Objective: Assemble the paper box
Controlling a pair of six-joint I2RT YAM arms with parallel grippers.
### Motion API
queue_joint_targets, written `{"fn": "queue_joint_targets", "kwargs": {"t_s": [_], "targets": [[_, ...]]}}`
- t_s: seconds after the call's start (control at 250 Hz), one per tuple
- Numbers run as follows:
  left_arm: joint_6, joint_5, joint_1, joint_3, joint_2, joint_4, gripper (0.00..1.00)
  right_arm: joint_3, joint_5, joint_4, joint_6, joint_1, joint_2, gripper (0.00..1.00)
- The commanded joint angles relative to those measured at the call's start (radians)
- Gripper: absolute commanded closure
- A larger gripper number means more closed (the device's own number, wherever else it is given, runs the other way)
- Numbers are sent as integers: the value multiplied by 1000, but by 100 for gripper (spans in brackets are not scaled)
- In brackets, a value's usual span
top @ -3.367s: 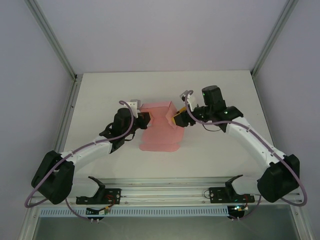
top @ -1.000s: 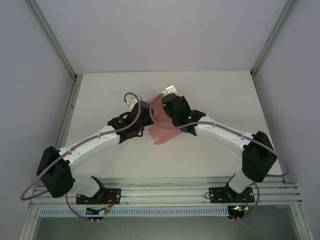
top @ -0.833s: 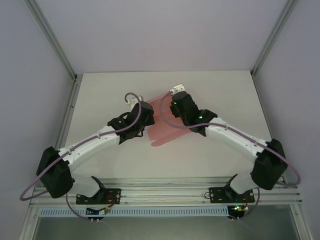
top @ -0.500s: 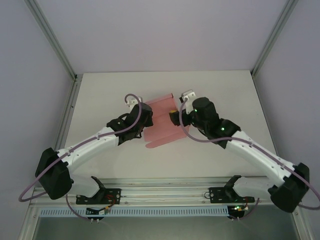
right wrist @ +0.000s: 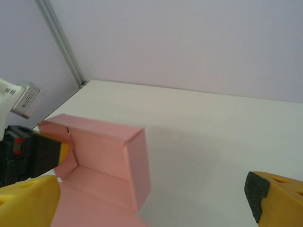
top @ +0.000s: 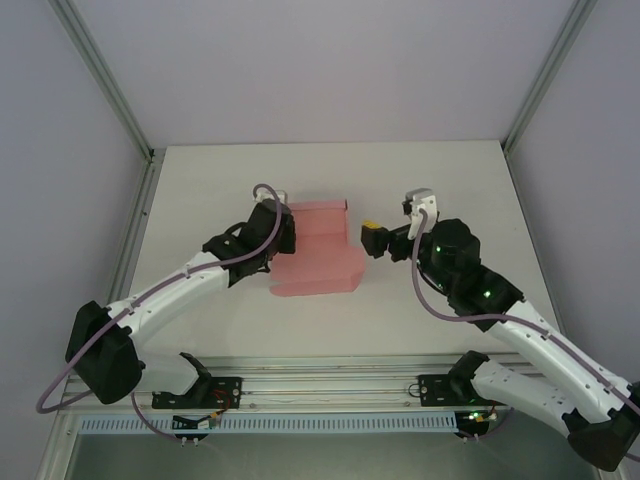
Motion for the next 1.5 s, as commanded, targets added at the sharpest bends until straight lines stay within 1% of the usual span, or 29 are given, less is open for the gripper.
{"fn": "queue_joint_targets", "kwargs": {"t_s": [0.0, 0.056, 0.124, 0.188, 0.22, 0.331, 0.427, 0.499, 0.583, 0.663, 0.763, 0.847, 0.95, 1.046, 1.138, 1.214, 1.338, 1.366, 1.398, 1.43, 1.45, 1.497], "targets": [[299, 173, 25, 83, 43, -77, 100, -4, 51, -58, 51, -17, -28, 0], [435, 256, 30, 134, 79, -175, 100, 5, 50, -96, 56, -23, -36, 0], [622, 388, 30, 199, 135, -335, 100, 8, 53, -126, 63, -30, -45, 0], [784, 458, 29, 258, 188, -484, 100, 6, 47, -146, 62, -36, -53, 0], [830, 447, 28, 281, 208, -520, 100, 6, 43, -155, 63, -38, -56, 0], [992, 349, 28, 307, 259, -558, 100, 4, 41, -177, 66, -42, -63, 0], [1120, 263, 20, 361, 340, -617, 100, 0, 44, -191, 62, -45, -69, 0], [1193, 241, 7, 439, 415, -707, 100, 3, 56, -207, 58, -47, -71, 0], [1240, 194, -17, 527, 513, -781, 100, 4, 72, -221, 60, -50, -73, 0], [1279, 118, -44, 585, 603, -793, 100, -2, 79, -224, 63, -53, -74, 0], [1316, 87, -57, 637, 696, -733, 100, -9, 93, -229, 61, -58, -76, 0], [1339, 29, -72, 669, 760, -670, 100, -10, 111, -242, 59, -63, -79, 0], [1373, -48, -100, 677, 818, -583, 100, -18, 117, -247, 57, -71, -92, 0], [1394, -68, -128, 677, 860, -546, 100, -31, 117, -245, 59, -78, -105, 0], [1395, -100, -145, 670, 890, -493, 100, -42, 119, -244, 62, -87, -109, 0], [1377, -145, -156, 656, 910, -399, 100, -50, 111, -244, 67, -93, -103, 0], [1350, -156, -172, 659, 919, -346, 100, -62, 82, -239, 87, -106, -89, 0], [1345, -149, -174, 657, 915, -335, 94, -64, 79, -239, 91, -109, -85, 0], [1338, -141, -174, 659, 909, -332, 80, -66, 74, -238, 91, -112, -81, 0], [1332, -134, -173, 661, 902, -333, 70, -65, 70, -238, 93, -116, -78, 0], [1328, -131, -174, 663, 897, -335, 67, -66, 69, -238, 95, -120, -78, 0], [1324, -122, -174, 669, 882, -341, 62, -65, 59, -238, 97, -128, -75, 0]]}}
